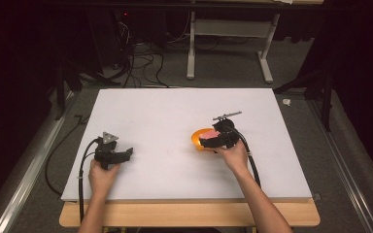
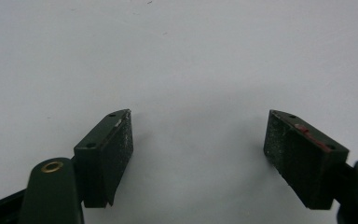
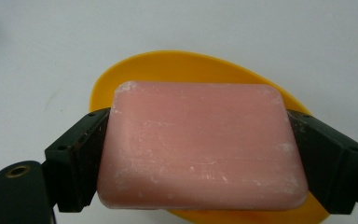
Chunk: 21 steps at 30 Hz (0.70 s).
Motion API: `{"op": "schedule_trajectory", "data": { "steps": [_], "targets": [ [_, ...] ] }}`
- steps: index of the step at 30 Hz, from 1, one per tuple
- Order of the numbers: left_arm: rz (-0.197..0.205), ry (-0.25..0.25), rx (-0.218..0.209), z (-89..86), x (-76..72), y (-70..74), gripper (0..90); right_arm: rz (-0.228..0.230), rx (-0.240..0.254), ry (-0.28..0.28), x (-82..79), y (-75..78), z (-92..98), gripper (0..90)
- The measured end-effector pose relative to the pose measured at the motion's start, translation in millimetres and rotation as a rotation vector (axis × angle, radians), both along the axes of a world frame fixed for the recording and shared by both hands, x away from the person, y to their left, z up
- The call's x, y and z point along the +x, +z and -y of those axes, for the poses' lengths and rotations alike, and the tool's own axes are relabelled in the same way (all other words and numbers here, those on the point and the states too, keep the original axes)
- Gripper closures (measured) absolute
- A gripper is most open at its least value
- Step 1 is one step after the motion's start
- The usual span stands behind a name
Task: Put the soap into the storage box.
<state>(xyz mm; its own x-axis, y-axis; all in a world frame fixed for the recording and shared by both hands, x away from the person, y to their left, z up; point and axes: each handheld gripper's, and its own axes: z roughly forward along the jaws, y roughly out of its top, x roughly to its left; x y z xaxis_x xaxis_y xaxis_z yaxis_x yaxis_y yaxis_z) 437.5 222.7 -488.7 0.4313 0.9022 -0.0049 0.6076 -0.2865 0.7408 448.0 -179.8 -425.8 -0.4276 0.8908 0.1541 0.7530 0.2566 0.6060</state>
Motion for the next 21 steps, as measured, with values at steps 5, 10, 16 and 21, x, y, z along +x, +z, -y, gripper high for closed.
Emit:
{"op": "schedule_trajectory", "data": {
  "steps": [5,10,16,21],
  "targets": [
    [0.0,0.0,-0.001,0.0,0.0,0.0,24.3,-0.005,0.01,-0.001,0.8,-1.5,1.1,13.5],
    [0.0,0.0,0.0,-0.1,0.0,0.0,24.3,-0.008,0.016,-0.008,1.5,-2.1,1.8,13.4],
    [-0.001,-0.001,0.001,-0.1,0.0,0.0,24.3,-0.004,0.02,-0.015,3.0,-2.8,2.1,13.2],
    [0.0,0.0,0.001,0.0,0.0,0.0,24.3,0.004,0.024,-0.03,2.8,-2.4,2.7,13.1]
  ]
}}
